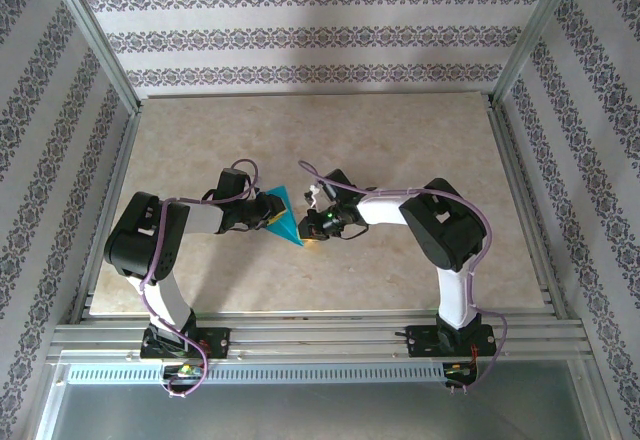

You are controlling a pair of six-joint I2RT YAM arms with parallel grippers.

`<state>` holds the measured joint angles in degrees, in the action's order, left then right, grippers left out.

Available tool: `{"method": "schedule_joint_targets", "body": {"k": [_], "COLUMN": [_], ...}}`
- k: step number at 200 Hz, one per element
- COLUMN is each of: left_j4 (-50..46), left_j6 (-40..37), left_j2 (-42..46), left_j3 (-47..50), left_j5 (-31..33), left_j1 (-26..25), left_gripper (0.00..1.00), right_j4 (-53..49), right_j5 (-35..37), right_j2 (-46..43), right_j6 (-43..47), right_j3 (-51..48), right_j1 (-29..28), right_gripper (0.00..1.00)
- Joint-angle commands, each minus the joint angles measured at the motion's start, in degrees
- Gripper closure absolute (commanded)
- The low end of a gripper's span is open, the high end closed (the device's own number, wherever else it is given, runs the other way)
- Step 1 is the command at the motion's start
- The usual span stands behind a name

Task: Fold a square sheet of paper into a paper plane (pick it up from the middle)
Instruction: Fourth fold the wing at the center of the table.

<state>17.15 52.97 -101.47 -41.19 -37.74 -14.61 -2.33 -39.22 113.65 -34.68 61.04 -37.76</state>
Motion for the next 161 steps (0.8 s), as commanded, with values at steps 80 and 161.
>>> {"method": "schedule_joint_targets", "body": {"k": [80,161], "left_j4": [-9.8,-10.2], "left_j6": [-1.2,-1.3], "left_j2": [-2.4,-2.7], "left_j3": [-0.3,-0.3], "left_j5": [3.5,3.7], "left_j1": [-0.3,-0.3], "left_gripper": [0.71,0.72], "right_j4": [-1.8,1.9], "right_j5": [8.9,-1.2], "right_j2": [-10.2,-0.9], "right_j6": [3.0,0.3], "right_j3": [-2.4,2.5], "right_j1": [0.5,-1.9], "right_gripper": [0.77,0.90]}}
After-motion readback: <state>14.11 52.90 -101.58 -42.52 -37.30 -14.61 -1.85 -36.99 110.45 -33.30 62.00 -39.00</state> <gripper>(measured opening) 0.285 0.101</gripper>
